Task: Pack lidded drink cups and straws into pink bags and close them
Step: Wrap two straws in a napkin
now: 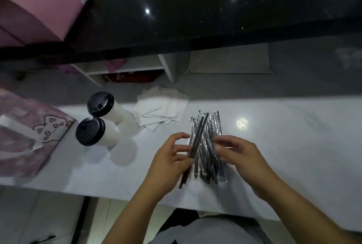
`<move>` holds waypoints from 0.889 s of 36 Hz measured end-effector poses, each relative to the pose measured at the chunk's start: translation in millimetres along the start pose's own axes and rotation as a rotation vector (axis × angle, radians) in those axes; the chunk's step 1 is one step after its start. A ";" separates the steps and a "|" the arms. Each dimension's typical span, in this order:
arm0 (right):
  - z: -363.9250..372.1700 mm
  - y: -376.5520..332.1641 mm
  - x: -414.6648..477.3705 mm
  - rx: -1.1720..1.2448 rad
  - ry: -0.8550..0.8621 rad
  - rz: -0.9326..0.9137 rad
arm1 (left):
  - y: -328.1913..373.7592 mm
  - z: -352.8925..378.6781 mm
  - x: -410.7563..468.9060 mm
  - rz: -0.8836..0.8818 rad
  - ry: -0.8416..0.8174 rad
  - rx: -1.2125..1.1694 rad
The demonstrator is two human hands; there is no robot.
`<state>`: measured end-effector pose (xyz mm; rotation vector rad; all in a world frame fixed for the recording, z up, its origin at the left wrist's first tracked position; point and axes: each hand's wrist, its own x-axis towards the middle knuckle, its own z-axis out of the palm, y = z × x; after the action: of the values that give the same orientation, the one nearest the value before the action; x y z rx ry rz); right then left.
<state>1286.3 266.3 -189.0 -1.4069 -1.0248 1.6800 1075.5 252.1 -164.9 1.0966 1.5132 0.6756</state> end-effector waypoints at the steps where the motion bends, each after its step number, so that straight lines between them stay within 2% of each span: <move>1: 4.3 -2.6 2.2 0.049 -0.012 0.026 | 2.1 1.0 -3.5 -0.006 -0.020 -0.026; 4: 14.2 -7.1 5.7 0.144 -0.004 0.058 | 5.2 5.3 -12.7 -0.012 -0.059 -0.056; 13: 27.5 4.0 0.9 0.080 0.020 0.022 | -9.2 5.1 -21.6 -0.030 -0.064 -0.115; 18: 41.3 3.1 -6.9 0.140 0.007 0.033 | -15.4 -3.9 -18.0 -0.041 -0.099 -0.188; 25: 57.3 -3.3 -10.7 0.212 0.112 0.011 | -18.1 -26.7 -2.3 -0.003 -0.204 -0.179; 28: 58.9 -7.0 -15.0 0.156 0.183 -0.021 | -22.1 -47.8 19.8 0.034 -0.097 -0.062; 32: 60.0 -6.2 -23.8 0.098 0.258 -0.047 | -32.6 -84.8 68.4 0.133 0.118 0.258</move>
<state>1231.0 239.9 -167.6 -1.4778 -0.8134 1.4497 986.6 312.4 -202.3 1.3823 1.6726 0.6583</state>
